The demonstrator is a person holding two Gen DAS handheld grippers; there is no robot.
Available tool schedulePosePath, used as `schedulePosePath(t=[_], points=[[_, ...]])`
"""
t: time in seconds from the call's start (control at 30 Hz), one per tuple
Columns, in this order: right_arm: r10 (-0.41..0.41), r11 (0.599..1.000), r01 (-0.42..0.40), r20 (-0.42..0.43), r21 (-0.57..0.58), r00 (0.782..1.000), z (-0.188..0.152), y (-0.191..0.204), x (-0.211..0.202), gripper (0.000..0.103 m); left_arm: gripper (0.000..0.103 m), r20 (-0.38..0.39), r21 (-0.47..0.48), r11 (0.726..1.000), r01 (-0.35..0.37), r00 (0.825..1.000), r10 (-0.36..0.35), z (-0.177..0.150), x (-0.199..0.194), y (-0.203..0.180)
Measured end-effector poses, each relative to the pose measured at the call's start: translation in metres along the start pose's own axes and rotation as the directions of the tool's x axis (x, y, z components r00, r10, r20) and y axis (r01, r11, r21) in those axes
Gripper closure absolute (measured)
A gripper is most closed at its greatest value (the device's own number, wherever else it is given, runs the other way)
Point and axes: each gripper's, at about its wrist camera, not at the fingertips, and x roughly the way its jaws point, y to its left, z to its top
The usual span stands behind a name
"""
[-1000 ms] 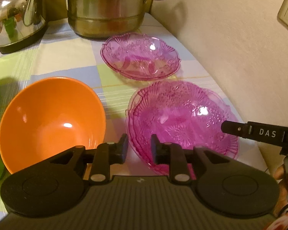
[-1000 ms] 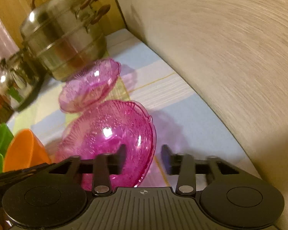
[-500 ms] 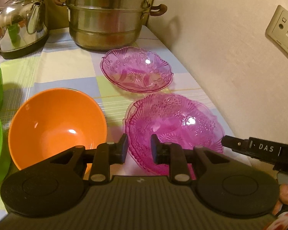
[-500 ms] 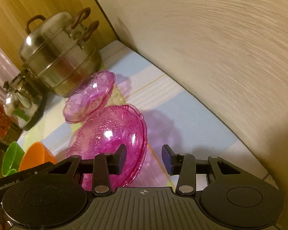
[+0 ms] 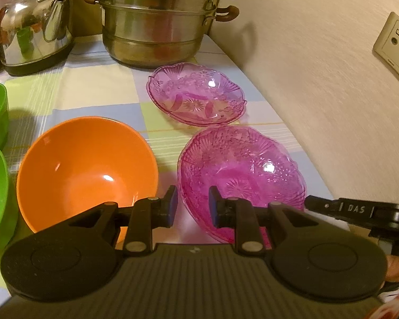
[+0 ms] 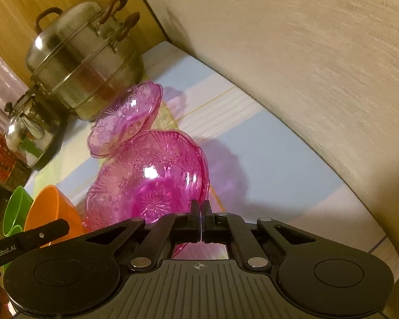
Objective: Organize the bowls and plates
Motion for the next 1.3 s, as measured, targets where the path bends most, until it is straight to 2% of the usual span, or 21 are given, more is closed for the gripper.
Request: schedulePosePath(t=[0.13, 0.23, 0.27, 0.3, 0.37, 0.63, 0.8, 1.0, 1.3], points=[[-0.021, 1.000, 0.020, 0.016, 0.007, 1.000, 0.002, 0.000, -0.006, 0.101, 0.081, 0.007, -0.007, 1.000, 0.000, 1.000, 0.000, 0.001, -0.003, 0.001], [-0.028, 1.000, 0.028, 0.024, -0.003, 0.999, 0.002, 0.004, -0.011, 0.096, 0.081, 0.011, -0.011, 1.000, -0.001, 1.000, 0.001, 0.002, -0.007, 0.003], [-0.026, 1.000, 0.026, 0.025, -0.008, 0.999, 0.002, 0.006, -0.013, 0.088, 0.081, 0.012, -0.012, 1.000, -0.004, 1.000, 0.004, 0.002, -0.009, 0.003], [-0.025, 1.000, 0.025, 0.026, -0.014, 0.999, 0.002, 0.008, -0.015, 0.074, 0.080, 0.012, -0.011, 1.000, -0.008, 1.000, 0.008, 0.002, -0.011, 0.004], [-0.028, 0.999, 0.028, 0.034, -0.026, 0.999, 0.001, 0.013, -0.021, 0.060, 0.080, 0.011, -0.011, 1.000, -0.015, 1.000, 0.015, 0.002, -0.015, 0.005], [-0.047, 0.989, 0.053, 0.045, -0.139, 0.998, -0.001, 0.045, -0.045, 0.058, 0.067, 0.020, 0.008, 0.998, -0.065, 0.998, 0.065, -0.002, -0.036, 0.006], [-0.043, 0.980, 0.052, 0.056, -0.190, 0.998, -0.003, 0.060, -0.060, 0.058, 0.051, 0.036, 0.014, 0.996, -0.088, 0.995, 0.088, -0.005, -0.050, 0.007], [-0.035, 0.972, 0.045, 0.049, -0.229, 0.998, -0.008, 0.073, -0.071, 0.058, 0.038, 0.051, 0.001, 0.996, -0.093, 0.994, 0.093, -0.007, -0.065, 0.009], [-0.029, 0.970, 0.036, 0.030, -0.238, 0.999, -0.004, 0.079, -0.070, 0.054, 0.036, 0.059, -0.015, 0.997, -0.073, 0.996, 0.073, 0.003, -0.073, 0.015]])
